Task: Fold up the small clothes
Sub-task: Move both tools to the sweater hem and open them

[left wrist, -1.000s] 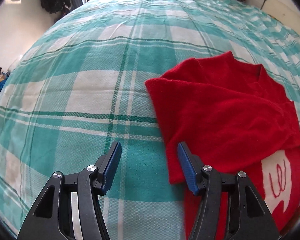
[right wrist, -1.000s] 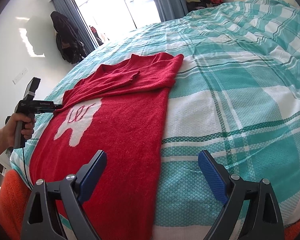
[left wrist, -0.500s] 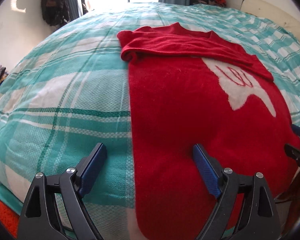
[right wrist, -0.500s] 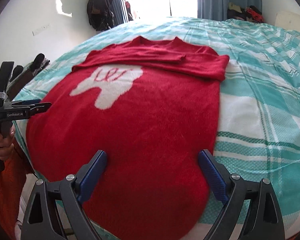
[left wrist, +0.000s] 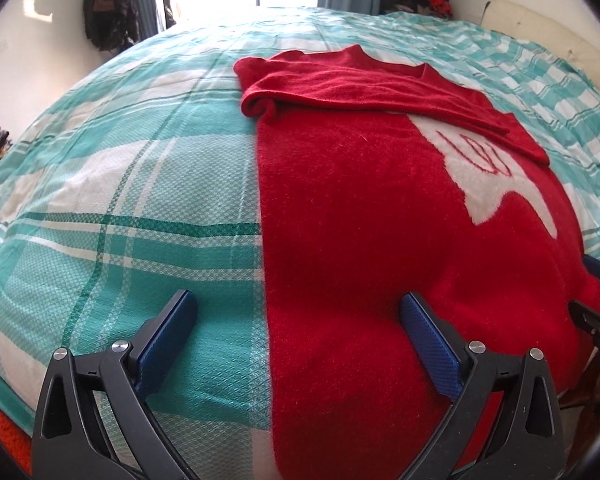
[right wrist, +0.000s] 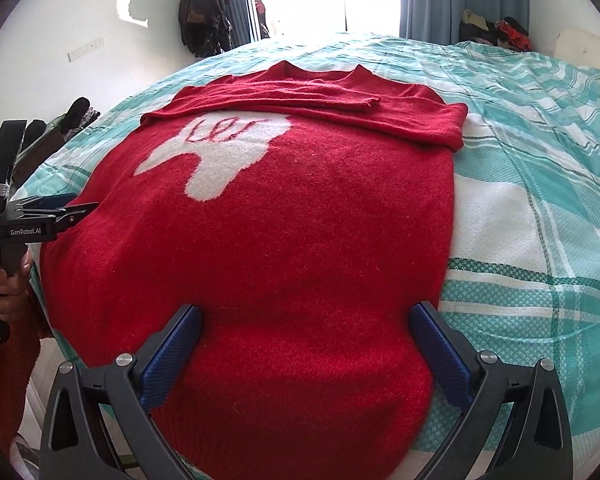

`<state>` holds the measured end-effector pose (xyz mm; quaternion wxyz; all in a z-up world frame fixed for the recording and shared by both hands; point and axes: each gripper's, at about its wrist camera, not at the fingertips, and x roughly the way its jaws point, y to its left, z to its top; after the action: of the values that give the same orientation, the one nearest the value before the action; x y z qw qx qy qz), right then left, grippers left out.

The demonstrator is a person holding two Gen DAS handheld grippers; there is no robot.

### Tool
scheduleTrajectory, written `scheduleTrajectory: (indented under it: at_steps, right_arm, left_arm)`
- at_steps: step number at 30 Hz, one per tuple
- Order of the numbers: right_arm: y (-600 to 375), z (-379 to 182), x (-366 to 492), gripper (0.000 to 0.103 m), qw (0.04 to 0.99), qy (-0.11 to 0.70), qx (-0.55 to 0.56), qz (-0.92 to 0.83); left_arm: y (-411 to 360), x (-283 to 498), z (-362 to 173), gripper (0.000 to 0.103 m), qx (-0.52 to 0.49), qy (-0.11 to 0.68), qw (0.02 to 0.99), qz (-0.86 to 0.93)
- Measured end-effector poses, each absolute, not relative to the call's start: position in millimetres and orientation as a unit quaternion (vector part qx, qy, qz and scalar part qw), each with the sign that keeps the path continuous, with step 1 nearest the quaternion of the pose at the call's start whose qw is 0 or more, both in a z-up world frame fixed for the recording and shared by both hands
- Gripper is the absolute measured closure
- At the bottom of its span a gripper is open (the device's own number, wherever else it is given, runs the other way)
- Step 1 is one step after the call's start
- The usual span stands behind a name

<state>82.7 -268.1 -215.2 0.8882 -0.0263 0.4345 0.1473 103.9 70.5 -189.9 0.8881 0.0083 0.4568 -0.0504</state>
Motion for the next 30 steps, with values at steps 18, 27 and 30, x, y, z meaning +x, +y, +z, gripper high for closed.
scheduleTrajectory:
  at_steps: [18, 27, 30]
  right_arm:
    - [-266.5, -216.0, 78.9, 0.000, 0.896, 0.417, -0.037, 0.146]
    - [-264.3, -217.9, 76.9, 0.000, 0.899, 0.413, -0.045, 0.136]
    - [-263.8, -217.9, 75.8, 0.000, 0.900, 0.412, -0.047, 0.132]
  left_arm:
    - [68.5, 101.4, -190.0, 0.001, 0.016, 0.454, 0.889, -0.049]
    - [67.8, 100.8, -190.5, 0.001, 0.022, 0.452, 0.890, -0.050]
    - [67.4, 100.7, -190.6, 0.001, 0.022, 0.453, 0.890, -0.050]
